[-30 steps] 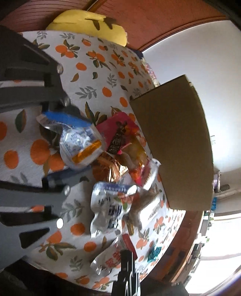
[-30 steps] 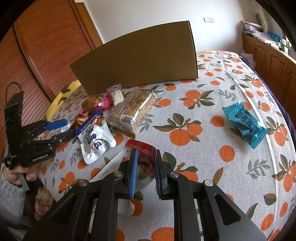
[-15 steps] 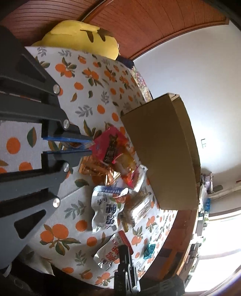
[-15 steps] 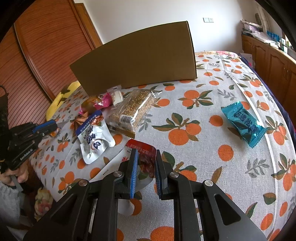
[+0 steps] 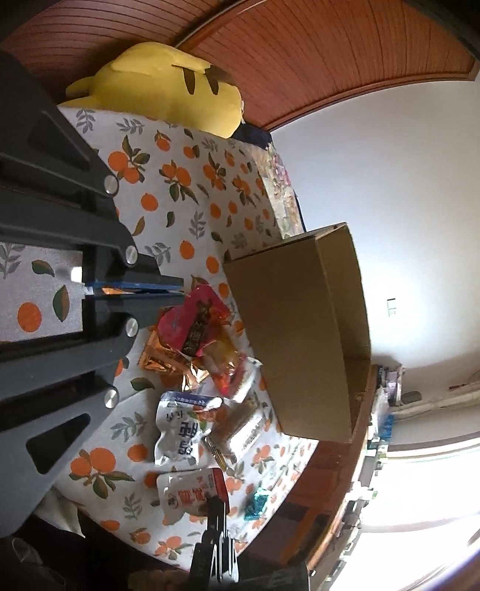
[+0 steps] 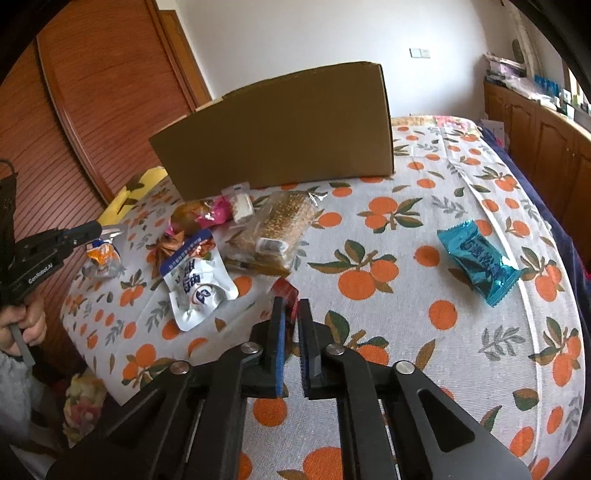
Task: Organize snacks
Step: 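Lift both held pouches and carry them over the cardboard box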
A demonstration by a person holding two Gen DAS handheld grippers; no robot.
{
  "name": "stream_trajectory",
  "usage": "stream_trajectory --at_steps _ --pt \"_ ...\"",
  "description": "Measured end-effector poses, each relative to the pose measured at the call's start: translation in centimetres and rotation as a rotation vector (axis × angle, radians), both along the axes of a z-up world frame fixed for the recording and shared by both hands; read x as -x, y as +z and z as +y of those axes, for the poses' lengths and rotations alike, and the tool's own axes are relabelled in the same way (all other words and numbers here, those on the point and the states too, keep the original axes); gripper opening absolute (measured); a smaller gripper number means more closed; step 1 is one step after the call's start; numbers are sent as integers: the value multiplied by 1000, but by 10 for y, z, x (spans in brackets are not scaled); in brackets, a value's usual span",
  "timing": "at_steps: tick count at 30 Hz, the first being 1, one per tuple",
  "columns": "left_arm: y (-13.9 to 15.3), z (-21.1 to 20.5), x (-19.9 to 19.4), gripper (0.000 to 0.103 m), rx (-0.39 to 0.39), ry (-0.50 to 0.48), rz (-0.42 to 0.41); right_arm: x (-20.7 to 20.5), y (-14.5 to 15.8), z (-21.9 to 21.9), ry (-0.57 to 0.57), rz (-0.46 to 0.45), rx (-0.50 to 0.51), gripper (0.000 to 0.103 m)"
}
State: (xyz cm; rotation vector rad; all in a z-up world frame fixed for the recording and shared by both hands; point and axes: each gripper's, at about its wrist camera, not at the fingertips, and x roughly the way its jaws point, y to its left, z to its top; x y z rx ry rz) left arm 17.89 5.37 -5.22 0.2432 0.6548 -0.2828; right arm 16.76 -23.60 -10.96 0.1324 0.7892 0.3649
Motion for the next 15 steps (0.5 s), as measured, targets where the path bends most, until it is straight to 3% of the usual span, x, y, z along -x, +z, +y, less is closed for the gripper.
stream_trajectory --at_steps 15 --pt "35 -6 12 0 76 -18 -70 9 32 1 19 -88 15 0"
